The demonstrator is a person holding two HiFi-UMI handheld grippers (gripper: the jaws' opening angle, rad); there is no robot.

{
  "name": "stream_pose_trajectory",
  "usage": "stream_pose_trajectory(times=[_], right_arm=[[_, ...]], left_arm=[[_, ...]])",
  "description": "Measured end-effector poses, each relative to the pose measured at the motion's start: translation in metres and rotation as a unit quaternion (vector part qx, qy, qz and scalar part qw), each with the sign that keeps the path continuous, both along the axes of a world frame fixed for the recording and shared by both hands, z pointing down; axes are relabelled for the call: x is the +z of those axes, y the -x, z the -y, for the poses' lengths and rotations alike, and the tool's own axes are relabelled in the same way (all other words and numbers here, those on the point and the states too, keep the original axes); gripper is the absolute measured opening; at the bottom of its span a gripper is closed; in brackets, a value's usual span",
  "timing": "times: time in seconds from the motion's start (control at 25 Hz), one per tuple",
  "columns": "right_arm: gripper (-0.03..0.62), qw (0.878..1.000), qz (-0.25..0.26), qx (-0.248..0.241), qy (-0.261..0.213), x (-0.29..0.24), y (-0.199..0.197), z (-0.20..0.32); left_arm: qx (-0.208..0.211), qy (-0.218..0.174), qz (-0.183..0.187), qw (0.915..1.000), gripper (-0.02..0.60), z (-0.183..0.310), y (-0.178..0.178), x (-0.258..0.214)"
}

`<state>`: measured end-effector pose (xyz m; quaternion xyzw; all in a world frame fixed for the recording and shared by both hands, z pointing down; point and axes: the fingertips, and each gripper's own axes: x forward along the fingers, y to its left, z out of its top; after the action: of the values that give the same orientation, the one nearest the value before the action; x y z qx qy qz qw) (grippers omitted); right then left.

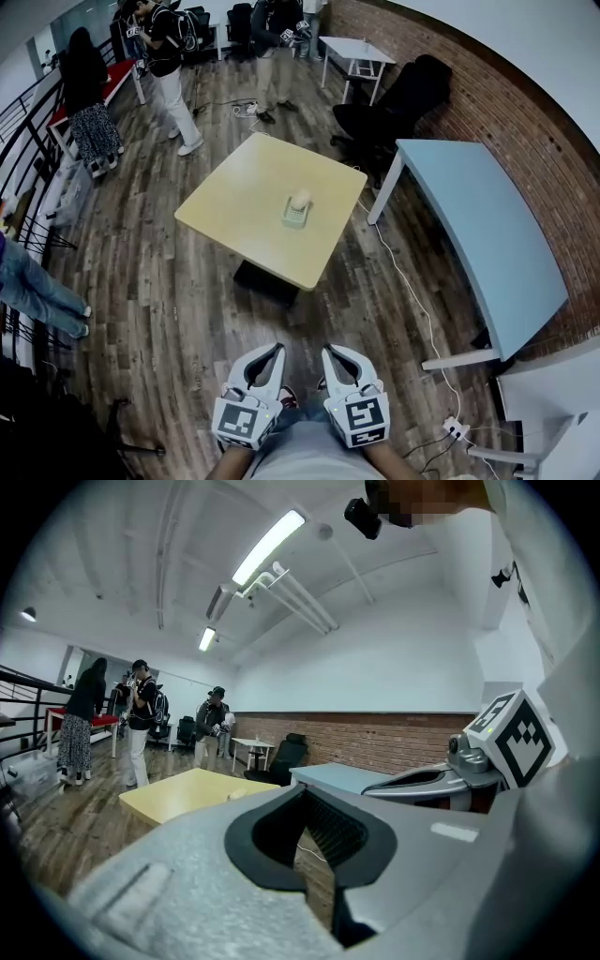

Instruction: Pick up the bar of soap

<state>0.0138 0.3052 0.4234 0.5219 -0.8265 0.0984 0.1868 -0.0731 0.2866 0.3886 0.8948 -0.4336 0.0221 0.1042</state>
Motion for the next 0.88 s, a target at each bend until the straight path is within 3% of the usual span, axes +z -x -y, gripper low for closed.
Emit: stream_pose_trajectory(times=[0.88], right_arm=[[0.003, 0.999, 0.018, -0.020, 0.016, 0.015, -0.015, 0.067]], left_arm=[[-0.014, 0.020, 0.004, 0.9997, 0.003, 0.062, -0.022, 0.013]])
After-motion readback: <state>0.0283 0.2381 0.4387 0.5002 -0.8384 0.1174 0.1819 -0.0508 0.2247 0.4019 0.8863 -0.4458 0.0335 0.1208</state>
